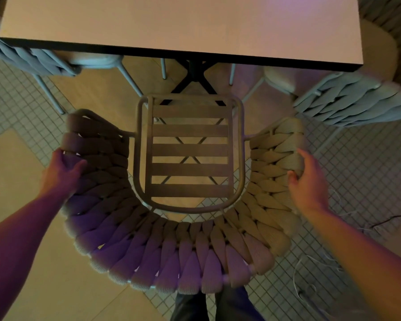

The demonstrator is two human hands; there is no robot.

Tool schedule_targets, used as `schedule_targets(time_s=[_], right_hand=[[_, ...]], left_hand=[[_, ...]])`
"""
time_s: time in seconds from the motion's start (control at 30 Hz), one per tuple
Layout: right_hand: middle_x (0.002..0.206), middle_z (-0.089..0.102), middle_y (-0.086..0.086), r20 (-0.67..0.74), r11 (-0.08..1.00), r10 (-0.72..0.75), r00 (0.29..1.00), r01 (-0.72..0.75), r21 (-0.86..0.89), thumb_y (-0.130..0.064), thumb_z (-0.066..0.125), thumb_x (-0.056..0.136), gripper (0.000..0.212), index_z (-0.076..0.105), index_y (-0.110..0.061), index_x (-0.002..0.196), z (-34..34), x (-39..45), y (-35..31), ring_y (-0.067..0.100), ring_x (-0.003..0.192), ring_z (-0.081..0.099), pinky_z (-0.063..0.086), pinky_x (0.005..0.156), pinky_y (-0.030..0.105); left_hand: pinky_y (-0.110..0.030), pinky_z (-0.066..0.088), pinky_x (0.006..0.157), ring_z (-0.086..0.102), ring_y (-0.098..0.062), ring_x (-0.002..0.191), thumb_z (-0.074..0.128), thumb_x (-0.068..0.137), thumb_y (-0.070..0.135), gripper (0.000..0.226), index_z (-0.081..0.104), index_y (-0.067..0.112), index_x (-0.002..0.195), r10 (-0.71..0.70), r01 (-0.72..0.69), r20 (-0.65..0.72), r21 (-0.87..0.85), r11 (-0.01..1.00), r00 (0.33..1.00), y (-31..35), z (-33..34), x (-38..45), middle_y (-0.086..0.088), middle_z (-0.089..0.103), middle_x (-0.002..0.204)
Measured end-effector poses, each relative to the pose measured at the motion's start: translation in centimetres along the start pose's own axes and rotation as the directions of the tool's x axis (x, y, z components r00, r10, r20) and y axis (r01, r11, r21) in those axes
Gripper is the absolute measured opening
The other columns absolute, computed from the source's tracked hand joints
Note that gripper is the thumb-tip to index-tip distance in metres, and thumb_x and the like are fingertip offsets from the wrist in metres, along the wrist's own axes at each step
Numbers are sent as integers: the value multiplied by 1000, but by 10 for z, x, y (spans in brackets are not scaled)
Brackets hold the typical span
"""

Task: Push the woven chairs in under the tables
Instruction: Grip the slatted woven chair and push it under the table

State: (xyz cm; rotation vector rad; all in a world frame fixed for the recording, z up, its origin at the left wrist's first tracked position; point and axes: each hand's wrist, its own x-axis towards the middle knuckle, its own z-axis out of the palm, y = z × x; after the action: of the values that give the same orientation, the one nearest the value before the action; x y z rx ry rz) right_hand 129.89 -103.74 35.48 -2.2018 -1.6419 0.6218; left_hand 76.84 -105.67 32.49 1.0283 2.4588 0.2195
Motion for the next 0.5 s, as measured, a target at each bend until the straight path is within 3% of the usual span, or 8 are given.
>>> schedule_targets(time_s=[0.27,0.5], right_hand=[[133,52,14,-16,1000,-1,1000,1,4,-5,59,87,57,42,-17,140,3,7,-7,19,93,55,46,82,34],[133,51,14,-26,1000,10,1000,-10,-6,-6,61,86,58,42,-18,140,9,7,-10,28,114,55,45,92,36]], left_hand=[[-42,37,72,57,-47,100,63,85,37,42,46,16,117,15,-15,-5,-38,999,1000,8,-2,12,-27,61,113],[-46,39,74,57,-47,101,63,84,39,47,45,16,121,17,-18,-15,-15,1000,1000,12,-7,25,-28,60,114]])
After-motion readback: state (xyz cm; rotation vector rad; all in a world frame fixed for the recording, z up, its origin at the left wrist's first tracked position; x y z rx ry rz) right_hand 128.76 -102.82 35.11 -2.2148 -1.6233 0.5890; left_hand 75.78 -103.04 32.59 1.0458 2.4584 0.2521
